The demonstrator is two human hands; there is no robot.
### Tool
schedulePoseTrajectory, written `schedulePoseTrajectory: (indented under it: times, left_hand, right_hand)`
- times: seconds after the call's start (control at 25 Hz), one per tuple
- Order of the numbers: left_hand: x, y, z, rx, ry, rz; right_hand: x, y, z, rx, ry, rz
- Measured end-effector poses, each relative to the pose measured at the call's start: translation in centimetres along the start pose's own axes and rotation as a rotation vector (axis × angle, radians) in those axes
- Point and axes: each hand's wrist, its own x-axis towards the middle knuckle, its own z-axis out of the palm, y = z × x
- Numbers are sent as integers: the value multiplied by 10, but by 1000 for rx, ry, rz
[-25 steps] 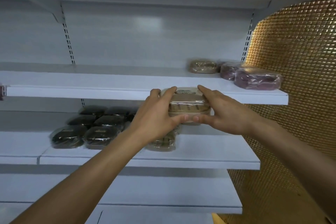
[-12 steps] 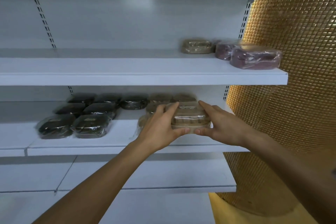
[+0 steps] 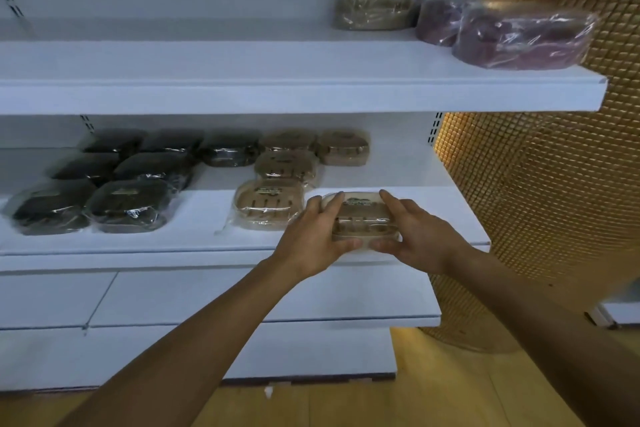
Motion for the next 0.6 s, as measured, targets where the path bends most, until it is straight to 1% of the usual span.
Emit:
schedulePoseTrajectory:
  times: [0.16,0.28,0.4,0.6]
  left_hand:
    - [18,-9,22,86,-17,20]
    - [35,-10,25,243,-29,24]
    - [53,-10,24,388,-2,4]
    - [79,-20,26,465,41,17]
  right_hand:
    - [18,18,25,-6,13,-7]
    - [34,26,38,-41,65,-24]
    - [50,28,46,-30,109,-20]
    - [75,31,50,-65,140,10]
